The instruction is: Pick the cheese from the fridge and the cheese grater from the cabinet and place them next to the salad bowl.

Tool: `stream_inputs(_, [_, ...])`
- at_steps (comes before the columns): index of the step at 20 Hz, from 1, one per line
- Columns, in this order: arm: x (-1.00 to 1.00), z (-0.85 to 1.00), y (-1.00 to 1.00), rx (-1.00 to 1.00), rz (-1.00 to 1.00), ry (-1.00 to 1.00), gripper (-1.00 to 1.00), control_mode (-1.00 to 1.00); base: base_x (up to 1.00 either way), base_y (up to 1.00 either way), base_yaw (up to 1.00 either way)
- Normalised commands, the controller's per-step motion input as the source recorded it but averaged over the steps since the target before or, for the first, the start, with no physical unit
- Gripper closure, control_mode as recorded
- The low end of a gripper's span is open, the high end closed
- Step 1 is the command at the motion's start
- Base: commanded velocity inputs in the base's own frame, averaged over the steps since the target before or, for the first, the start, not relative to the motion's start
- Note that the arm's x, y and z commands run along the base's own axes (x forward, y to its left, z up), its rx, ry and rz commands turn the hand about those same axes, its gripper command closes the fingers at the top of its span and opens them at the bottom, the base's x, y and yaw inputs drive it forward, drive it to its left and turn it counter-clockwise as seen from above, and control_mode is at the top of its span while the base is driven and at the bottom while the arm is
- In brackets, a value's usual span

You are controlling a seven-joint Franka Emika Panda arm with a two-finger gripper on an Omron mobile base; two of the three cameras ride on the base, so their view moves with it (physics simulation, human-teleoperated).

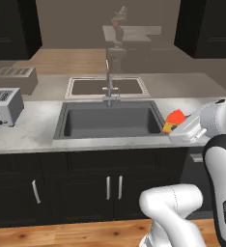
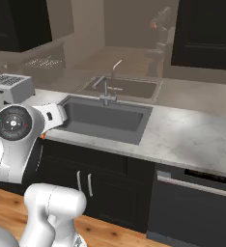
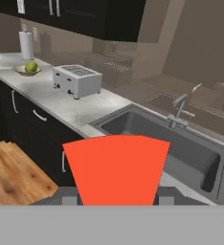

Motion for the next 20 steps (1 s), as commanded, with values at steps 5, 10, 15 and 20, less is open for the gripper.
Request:
stream_inputs(5, [0.0,0.0,0.0,0.0,0.0,0.0,1.0,1.0,0.46,1.0,0.0])
stream_inputs(10, [0.0,0.0,0.0,0.0,0.0,0.0,1.0,1.0,0.83,1.0,0.0])
stream_inputs(15, [0.0,0.0,0.0,0.0,0.0,0.0,1.0,1.0,0.99,1.0,-0.02])
stream_inputs(20, [0.0,0.0,0.0,0.0,0.0,0.0,1.0,1.0,0.74,1.0,-0.01])
